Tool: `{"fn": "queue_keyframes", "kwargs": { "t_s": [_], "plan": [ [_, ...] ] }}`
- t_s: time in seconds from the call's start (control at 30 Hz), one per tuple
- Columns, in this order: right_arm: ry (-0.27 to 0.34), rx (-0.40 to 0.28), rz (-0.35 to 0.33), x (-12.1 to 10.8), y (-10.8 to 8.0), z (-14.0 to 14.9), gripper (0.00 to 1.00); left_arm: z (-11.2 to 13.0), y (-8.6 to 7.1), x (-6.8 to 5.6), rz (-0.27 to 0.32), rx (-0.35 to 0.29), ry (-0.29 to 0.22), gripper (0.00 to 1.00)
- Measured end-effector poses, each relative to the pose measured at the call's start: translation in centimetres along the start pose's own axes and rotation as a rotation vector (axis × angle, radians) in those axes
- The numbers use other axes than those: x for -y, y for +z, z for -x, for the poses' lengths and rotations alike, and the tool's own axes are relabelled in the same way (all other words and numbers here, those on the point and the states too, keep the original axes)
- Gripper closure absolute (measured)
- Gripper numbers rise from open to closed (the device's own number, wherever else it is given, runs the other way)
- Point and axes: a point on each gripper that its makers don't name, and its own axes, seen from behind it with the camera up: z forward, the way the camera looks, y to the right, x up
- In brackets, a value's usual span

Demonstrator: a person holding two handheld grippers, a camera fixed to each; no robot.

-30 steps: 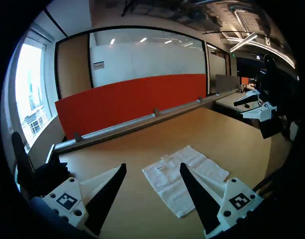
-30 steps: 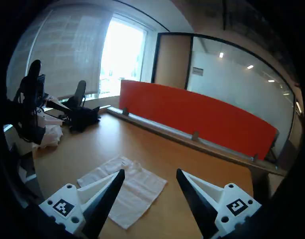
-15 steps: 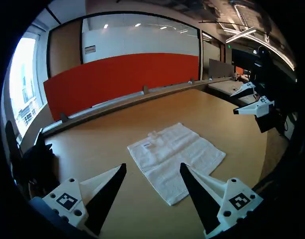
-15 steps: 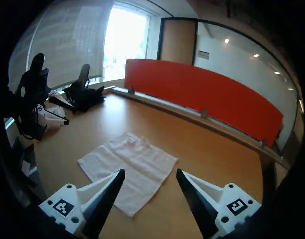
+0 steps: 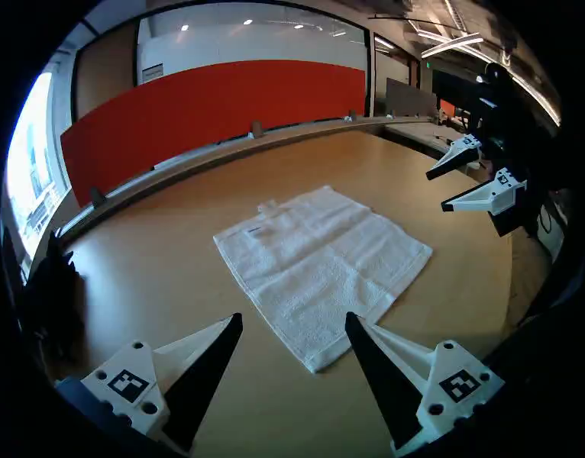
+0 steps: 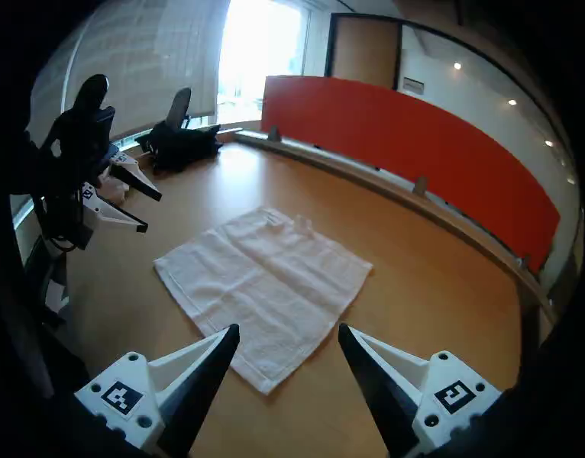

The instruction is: Fold towel

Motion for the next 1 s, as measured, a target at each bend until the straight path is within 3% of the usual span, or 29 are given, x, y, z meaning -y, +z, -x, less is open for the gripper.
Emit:
{"fn": "queue_keyframes", "kwargs": {
  "t_s": [0.47,1.0],
  "plan": [
    [0.029,0.129,-0.055,1.7,2.8,6.2,0.0,5.7,2.9,-1.4,0.056,0.131,0.02,0.0],
    [0.033,0.21,-0.099,2.3,3.5,9.2,0.03,8.1,4.9,-3.3,0.122,0.239,0.021,0.01]
  ]
}}
